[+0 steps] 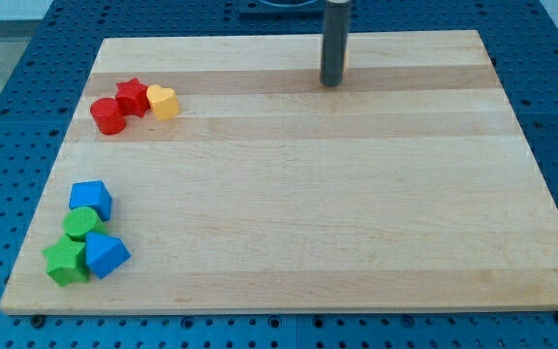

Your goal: Push the yellow hexagon diagonally towards the center right

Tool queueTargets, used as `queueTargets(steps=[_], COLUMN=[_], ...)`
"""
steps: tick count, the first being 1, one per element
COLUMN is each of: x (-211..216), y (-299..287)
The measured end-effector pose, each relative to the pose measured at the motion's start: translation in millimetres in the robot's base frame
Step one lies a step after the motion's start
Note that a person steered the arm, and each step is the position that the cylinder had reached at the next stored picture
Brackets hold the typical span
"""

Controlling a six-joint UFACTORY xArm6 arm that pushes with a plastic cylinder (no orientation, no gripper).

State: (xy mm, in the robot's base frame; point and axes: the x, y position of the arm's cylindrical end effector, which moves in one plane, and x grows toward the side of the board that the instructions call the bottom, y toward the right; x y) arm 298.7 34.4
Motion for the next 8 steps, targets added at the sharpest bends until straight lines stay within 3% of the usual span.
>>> queueTargets(steps=[1,3,6,8], x=[16,-46,-57,-35], y=[-56,-68,-13,48])
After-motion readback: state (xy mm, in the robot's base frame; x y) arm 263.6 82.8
